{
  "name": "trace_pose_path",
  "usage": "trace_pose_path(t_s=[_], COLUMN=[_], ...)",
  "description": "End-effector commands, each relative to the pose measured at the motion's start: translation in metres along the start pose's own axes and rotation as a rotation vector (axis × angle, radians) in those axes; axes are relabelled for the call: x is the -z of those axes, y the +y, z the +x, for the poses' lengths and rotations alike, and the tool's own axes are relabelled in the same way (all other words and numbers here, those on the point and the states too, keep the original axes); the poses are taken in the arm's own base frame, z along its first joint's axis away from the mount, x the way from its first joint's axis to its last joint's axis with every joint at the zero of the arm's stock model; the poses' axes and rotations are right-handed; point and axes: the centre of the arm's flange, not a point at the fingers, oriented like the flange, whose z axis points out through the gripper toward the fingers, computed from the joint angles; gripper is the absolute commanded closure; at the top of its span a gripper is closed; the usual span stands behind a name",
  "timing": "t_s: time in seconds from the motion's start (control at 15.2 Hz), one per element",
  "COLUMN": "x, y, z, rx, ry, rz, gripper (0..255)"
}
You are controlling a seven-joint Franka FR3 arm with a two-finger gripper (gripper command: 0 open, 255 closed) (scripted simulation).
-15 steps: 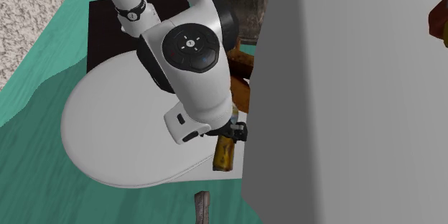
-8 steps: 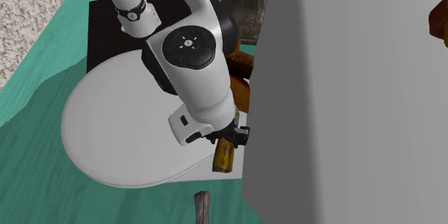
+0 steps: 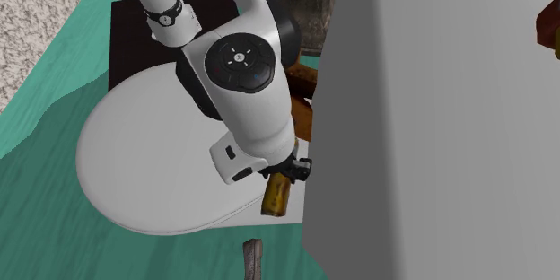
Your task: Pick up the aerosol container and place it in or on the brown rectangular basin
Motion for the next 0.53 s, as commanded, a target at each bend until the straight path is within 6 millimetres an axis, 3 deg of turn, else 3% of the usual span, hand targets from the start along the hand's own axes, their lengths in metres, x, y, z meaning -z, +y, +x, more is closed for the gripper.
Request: trace_pose_path(t_s=[0.0,0.46], x=[0.011,0.048], y=[-0.013,-0.018], z=[-0.008,-0.004], rx=[0.018,0.018], ry=[-0.002,-0.002], rz=[0.018,0.018], gripper=[255,255])
